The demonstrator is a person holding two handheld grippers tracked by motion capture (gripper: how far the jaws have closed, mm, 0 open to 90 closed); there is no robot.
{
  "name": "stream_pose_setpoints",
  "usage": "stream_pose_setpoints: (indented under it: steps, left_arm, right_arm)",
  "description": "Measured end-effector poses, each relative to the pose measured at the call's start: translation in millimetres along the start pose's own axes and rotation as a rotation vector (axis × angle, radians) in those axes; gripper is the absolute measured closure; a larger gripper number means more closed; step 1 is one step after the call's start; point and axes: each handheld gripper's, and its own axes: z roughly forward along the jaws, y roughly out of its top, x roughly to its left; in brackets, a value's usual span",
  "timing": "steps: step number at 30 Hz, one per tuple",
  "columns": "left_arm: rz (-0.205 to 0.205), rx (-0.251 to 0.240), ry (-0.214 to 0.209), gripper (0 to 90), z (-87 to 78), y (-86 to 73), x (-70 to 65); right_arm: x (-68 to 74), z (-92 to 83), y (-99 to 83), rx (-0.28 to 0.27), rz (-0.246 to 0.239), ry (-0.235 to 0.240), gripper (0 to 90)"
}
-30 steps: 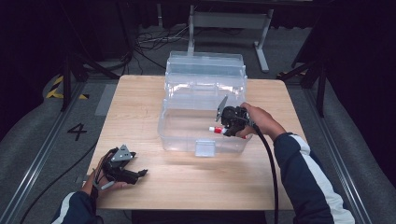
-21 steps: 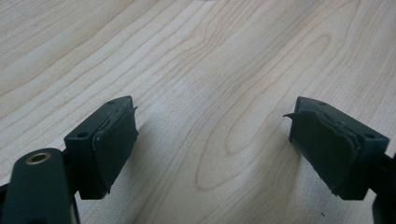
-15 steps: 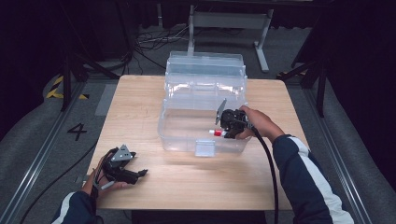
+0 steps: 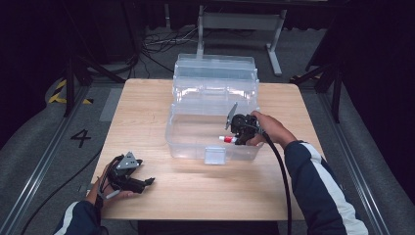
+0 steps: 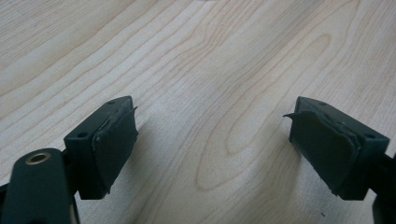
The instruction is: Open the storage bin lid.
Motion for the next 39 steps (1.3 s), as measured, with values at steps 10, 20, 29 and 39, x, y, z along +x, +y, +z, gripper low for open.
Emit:
stream_pose_setpoints:
  steps: [10, 20, 29, 39]
  left_arm:
    - [0.000, 0.000, 0.000, 15.2, 0.0, 0.0, 0.0]
    - [-0.001, 0.000, -0.001, 15.2, 0.0, 0.0, -0.1]
    - [-0.001, 0.000, -0.001, 15.3, 0.0, 0.0, -0.1]
    - [-0.003, 0.001, 0.000, 14.9, 0.4, 0.3, -0.2]
  right_arm:
    - [-0.3, 1.8, 0.0, -0.001, 0.001, -0.008, 70.4]
    - [-1.2, 0.7, -0.6, 0.001, 0.010, -0.022, 69.8]
    - [-2.1, -2.3, -3.6, -0.024, 0.016, -0.028, 69.6]
    - [-1.9, -10.9, -11.6, -0.088, 0.075, -0.030, 65.3]
